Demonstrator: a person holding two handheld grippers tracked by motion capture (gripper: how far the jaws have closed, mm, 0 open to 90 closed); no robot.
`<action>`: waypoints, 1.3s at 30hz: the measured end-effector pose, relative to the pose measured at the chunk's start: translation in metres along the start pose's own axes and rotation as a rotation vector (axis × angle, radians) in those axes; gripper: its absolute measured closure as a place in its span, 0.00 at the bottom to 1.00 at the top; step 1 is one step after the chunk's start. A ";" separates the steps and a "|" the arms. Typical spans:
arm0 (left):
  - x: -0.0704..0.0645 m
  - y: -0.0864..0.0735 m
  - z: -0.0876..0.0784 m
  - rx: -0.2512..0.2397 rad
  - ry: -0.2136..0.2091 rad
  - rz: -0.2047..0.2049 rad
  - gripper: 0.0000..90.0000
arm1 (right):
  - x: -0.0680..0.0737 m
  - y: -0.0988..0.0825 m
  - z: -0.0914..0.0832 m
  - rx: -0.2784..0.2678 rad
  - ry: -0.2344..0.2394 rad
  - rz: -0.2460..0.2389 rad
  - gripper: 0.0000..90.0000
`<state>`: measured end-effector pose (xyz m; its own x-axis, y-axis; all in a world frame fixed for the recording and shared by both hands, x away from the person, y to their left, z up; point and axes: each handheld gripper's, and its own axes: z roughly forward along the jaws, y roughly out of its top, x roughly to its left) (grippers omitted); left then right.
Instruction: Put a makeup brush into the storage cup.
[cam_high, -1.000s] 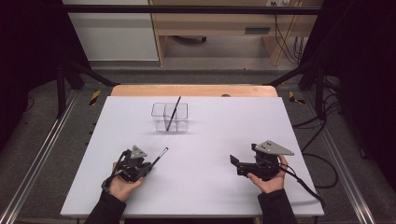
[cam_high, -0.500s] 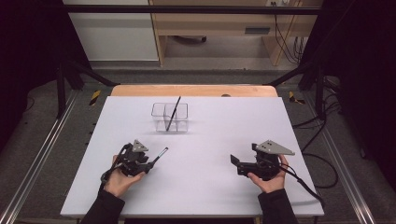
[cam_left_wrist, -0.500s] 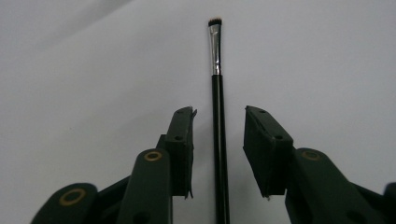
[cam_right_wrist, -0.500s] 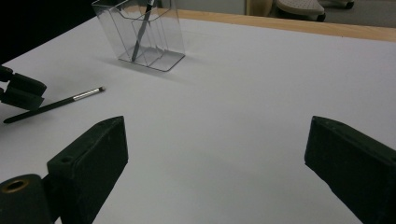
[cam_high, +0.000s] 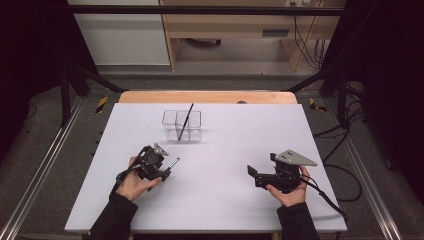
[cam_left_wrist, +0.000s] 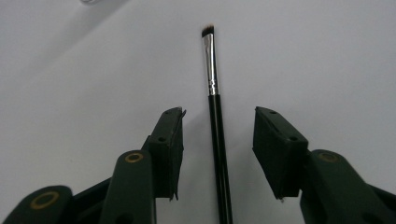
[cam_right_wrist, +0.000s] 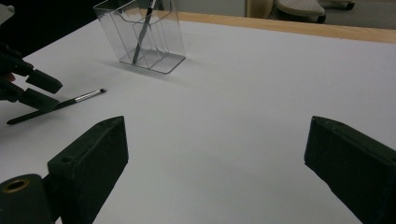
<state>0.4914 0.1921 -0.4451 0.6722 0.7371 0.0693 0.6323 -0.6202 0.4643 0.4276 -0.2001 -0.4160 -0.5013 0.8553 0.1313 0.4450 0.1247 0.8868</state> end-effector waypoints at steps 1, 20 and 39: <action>0.000 0.000 0.002 0.007 0.001 -0.001 0.61 | 0.000 0.000 0.000 0.000 0.000 0.000 0.08; 0.002 -0.010 0.004 0.015 -0.043 -0.040 0.85 | 0.000 0.000 0.000 0.003 0.007 0.004 0.08; -0.004 -0.011 0.004 0.004 -0.002 -0.029 0.93 | 0.002 -0.002 0.003 0.012 0.014 0.002 0.09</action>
<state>0.4834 0.1953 -0.4536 0.6543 0.7543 0.0541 0.6529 -0.5996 0.4629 0.4281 -0.1973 -0.4188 -0.5107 0.8484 0.1393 0.4544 0.1289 0.8814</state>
